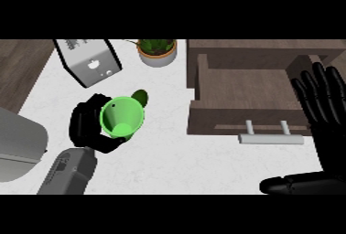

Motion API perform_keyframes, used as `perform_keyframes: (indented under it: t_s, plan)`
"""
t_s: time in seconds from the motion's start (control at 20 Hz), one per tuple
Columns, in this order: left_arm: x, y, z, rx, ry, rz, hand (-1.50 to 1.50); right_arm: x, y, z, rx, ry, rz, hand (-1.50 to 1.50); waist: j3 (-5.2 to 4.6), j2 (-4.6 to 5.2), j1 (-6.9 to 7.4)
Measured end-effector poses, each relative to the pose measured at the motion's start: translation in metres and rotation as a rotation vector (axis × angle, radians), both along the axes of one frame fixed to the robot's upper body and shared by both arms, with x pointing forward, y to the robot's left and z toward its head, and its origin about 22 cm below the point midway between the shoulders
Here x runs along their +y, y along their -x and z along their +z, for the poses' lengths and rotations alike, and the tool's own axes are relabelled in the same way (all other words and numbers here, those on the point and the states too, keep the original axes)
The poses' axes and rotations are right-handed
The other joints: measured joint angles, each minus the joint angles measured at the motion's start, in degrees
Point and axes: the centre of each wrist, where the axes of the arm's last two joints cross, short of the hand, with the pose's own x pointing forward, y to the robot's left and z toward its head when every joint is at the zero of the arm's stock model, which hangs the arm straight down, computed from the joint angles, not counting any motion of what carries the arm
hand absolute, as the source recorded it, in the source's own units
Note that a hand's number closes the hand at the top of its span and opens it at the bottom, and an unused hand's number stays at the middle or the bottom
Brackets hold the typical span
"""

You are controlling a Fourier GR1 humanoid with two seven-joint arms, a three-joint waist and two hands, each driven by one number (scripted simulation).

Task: Pick up the cup, place it into the drawer and close the drawer

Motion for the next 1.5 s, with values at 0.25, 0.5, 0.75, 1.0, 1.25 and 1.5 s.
perform_keyframes:
  t_s: [0.25, 0.5, 0.75, 1.0, 1.25, 1.5]
  plan:
    - [-0.028, -0.011, 0.053, -0.024, 0.010, -0.038, 1.50, -0.002, 0.001, -0.007, 0.002, 0.000, 0.002, -1.50, -0.02, 0.14, -0.39]
    - [-0.052, -0.024, 0.109, -0.048, 0.005, -0.056, 1.50, -0.003, 0.004, -0.005, -0.009, -0.001, 0.000, -1.50, -0.04, 0.24, -0.71]
    - [-0.074, -0.037, 0.155, -0.061, -0.022, -0.060, 1.50, -0.005, 0.004, 0.001, -0.008, 0.001, -0.004, -1.50, -0.07, 0.29, -0.90]
    - [-0.106, -0.050, 0.180, -0.059, -0.070, -0.057, 1.50, -0.008, 0.003, 0.000, -0.013, 0.005, 0.000, -1.50, -0.06, 0.36, -1.11]
    - [-0.126, -0.068, 0.202, -0.060, -0.104, -0.060, 1.50, -0.010, -0.004, -0.010, -0.005, 0.000, -0.002, -1.50, -0.04, 0.44, -1.23]
    - [-0.149, -0.082, 0.217, -0.028, -0.148, -0.068, 1.50, -0.009, -0.003, -0.003, -0.005, 0.011, -0.002, -1.50, -0.07, 0.45, -1.40]
